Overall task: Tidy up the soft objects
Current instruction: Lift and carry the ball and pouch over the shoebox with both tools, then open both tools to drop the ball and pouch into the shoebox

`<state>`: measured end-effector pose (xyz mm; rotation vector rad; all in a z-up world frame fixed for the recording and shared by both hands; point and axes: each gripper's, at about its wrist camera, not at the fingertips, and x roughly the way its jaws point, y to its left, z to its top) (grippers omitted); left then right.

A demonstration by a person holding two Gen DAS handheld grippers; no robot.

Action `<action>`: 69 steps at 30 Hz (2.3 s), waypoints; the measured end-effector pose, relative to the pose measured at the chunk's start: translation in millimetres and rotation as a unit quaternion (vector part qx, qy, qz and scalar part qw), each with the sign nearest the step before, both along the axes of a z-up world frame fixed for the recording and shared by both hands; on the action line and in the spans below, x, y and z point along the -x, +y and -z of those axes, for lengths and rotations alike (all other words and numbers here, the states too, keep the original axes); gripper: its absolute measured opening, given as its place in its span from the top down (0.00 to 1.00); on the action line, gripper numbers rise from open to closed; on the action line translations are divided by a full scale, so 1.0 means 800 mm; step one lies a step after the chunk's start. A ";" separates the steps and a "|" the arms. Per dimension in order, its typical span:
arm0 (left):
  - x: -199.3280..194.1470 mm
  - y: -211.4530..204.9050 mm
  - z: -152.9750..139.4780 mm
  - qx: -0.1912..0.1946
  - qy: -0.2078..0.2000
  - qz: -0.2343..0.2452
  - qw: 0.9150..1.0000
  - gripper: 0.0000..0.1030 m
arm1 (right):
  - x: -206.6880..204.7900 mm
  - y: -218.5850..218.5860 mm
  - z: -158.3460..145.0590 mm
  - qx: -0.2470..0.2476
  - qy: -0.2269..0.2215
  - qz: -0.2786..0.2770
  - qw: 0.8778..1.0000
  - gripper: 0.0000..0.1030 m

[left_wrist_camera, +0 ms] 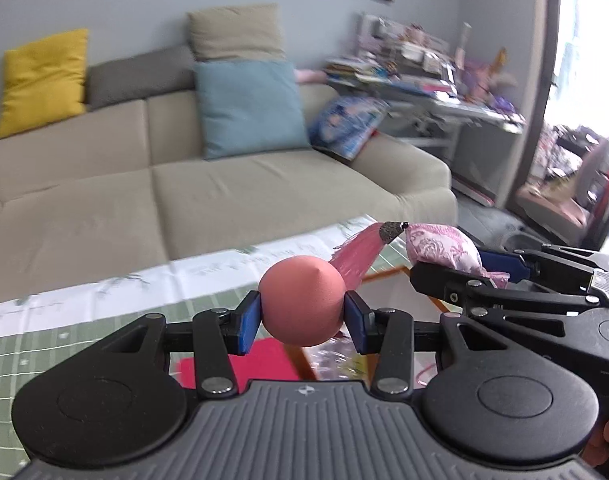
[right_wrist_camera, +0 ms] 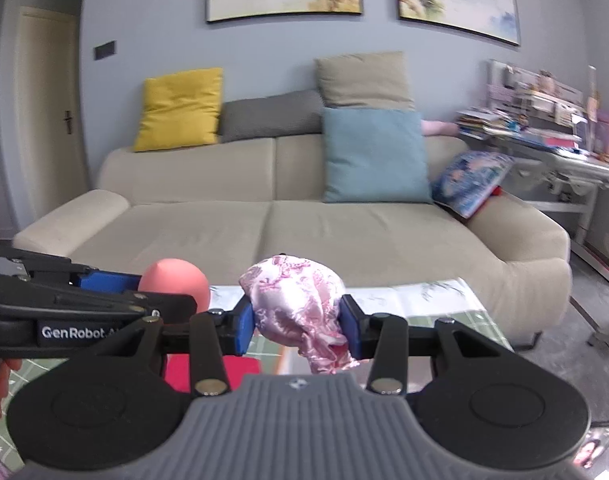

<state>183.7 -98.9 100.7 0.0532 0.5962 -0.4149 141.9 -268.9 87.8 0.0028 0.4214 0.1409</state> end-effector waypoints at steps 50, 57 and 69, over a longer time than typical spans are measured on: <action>-0.089 -0.163 0.237 -0.407 0.070 0.288 0.864 0.37 | -0.175 -0.081 0.227 0.088 0.284 -0.022 0.954 0.47; -0.094 -0.166 0.228 -0.405 0.065 0.294 0.863 0.29 | -0.173 -0.069 0.223 0.097 0.282 -0.022 0.954 0.36; -0.089 -0.151 0.172 -0.371 0.038 0.276 0.886 0.29 | -0.153 -0.068 0.172 0.094 0.238 0.000 0.967 0.28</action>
